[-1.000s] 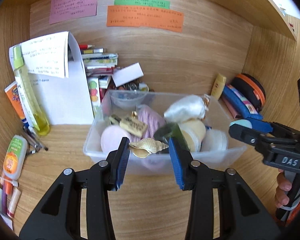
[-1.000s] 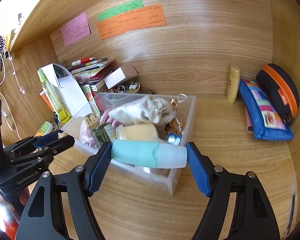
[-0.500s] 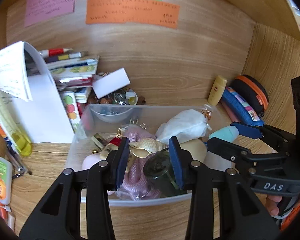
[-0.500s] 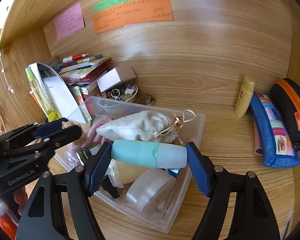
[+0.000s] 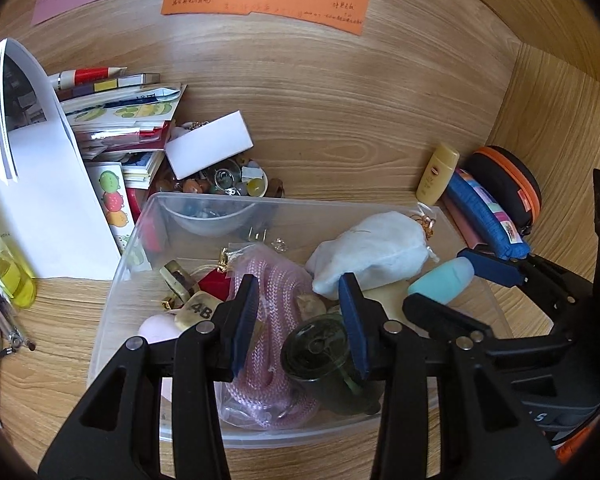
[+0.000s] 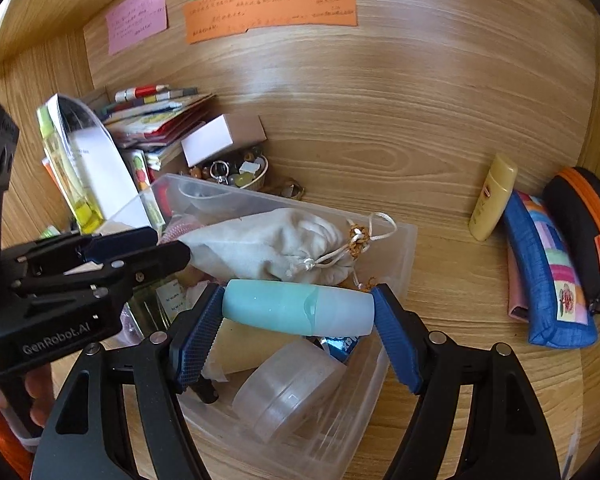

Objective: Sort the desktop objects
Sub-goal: 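Lower the tube and seashell into the box and open both tools, then withdraw both open tools away from the clear box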

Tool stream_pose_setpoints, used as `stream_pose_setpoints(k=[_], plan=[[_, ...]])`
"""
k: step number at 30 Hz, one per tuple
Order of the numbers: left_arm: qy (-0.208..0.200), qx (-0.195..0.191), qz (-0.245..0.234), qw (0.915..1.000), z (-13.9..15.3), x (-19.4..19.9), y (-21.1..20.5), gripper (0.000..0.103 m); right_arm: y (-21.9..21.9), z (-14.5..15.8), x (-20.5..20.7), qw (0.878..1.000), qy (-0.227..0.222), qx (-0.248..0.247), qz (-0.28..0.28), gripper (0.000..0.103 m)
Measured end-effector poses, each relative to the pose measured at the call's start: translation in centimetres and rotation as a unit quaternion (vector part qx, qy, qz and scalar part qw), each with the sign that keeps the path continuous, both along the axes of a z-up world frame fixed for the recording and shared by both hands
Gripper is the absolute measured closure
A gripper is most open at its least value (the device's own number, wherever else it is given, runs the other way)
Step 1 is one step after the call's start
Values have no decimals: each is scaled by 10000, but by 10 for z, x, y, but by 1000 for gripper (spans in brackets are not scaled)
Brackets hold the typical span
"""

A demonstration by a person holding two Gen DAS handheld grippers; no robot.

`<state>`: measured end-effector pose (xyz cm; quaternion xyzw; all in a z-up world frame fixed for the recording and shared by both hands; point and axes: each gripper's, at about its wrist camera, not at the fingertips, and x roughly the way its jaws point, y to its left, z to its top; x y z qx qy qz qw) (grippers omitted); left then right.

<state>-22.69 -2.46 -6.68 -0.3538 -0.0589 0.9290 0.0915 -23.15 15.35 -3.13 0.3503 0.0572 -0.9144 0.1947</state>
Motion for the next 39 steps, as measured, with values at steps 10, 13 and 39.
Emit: stream_pose_setpoints(k=[10, 13, 39], plan=[[87, 45, 118, 9999, 6, 6, -5, 45, -3, -2, 2, 9999, -19, 62, 85, 24], [215, -39, 197, 9996, 12, 13, -5, 35, -2, 1, 3, 10000, 0, 11, 80, 23], [770, -315, 816, 9932, 56, 102, -8, 4, 23, 46, 74, 9974, 589, 140, -390, 1]])
